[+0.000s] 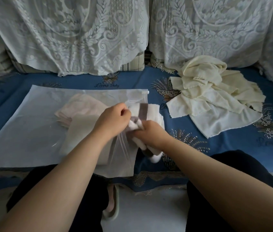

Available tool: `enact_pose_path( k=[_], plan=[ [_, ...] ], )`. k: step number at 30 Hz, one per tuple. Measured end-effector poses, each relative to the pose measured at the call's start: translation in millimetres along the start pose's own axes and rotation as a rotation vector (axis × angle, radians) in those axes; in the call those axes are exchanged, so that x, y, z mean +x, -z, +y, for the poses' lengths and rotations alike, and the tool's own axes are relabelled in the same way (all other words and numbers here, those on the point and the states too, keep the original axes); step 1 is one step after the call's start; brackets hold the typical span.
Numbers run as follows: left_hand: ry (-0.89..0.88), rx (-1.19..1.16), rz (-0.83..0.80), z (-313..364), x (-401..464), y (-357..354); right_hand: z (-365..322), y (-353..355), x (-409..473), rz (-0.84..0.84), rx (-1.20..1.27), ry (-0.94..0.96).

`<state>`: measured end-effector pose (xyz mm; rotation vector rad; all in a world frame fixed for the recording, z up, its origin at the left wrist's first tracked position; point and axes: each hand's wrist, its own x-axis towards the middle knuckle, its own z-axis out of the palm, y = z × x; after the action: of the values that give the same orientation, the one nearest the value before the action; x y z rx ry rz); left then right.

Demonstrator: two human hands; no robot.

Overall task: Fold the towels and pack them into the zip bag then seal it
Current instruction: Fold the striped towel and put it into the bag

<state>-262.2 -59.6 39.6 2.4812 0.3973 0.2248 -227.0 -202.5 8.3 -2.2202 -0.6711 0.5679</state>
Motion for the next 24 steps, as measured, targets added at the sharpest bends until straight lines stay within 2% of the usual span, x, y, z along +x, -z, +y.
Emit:
enact_pose_path(
  k=[1, 2, 3, 5, 6, 7, 8, 9, 11, 12, 13, 15, 19, 21, 22, 24],
  plan=[
    [-0.005, -0.021, -0.009, 0.0, -0.2, 0.9, 0.7, -6.9, 1.6, 0.154, -0.003, 0.067],
    [-0.008, -0.041, -0.019, -0.2, -0.3, 2.8, 1.2, -12.4, 3.2, 0.198, -0.072, 0.129],
    [-0.007, -0.060, -0.033, -0.8, -0.1, 5.0, 2.6, -16.2, 3.8, 0.104, -0.184, 0.168],
    [0.008, -0.116, -0.072, -1.5, -1.1, 9.4, 3.5, -19.1, 1.8, -0.294, -0.430, 0.192],
    [0.021, -0.142, -0.091, -2.0, -1.8, 10.9, 2.2, -17.0, -0.5, -0.439, -0.424, 0.178],
    [0.035, -0.153, -0.109, -2.3, -2.6, 12.5, 0.4, -12.8, -1.8, -0.494, -0.328, 0.167],
    [0.049, -0.146, -0.129, -2.7, -3.4, 13.8, -0.9, -6.3, -2.3, -0.441, -0.170, 0.125],
    [0.055, -0.125, -0.152, -2.5, -4.9, 14.8, 2.0, 2.7, -0.5, -0.301, -0.048, 0.051],
    [0.056, -0.100, -0.198, -3.0, -7.0, 15.2, 15.3, 17.4, 4.3, 0.060, -0.156, -0.185],
    [0.060, -0.103, -0.211, -3.8, -8.0, 14.7, 25.8, 20.0, 7.2, 0.114, -0.276, -0.310],
    [0.064, -0.117, -0.214, -4.7, -8.9, 13.7, 33.0, 20.7, 8.6, 0.072, -0.353, -0.397],
    [0.072, -0.154, -0.208, -5.4, -9.1, 10.1, 39.8, 13.4, 11.3, -0.027, -0.246, -0.467],
    [0.058, -0.178, -0.197, -2.2, -9.6, 7.1, 44.1, -1.7, 16.9, 0.046, 0.240, -0.483],
    [0.024, -0.120, -0.174, -0.6, -10.2, 6.4, 34.0, 4.7, 16.2, 0.078, 0.533, -0.390],
    [-0.007, -0.055, -0.151, 0.2, -10.7, 6.3, 27.9, 9.8, 16.0, 0.102, 0.606, -0.300],
    [-0.065, 0.022, -0.089, 0.9, -9.7, 5.7, 20.7, 12.3, 18.7, 0.151, 0.570, -0.167]
  ],
)
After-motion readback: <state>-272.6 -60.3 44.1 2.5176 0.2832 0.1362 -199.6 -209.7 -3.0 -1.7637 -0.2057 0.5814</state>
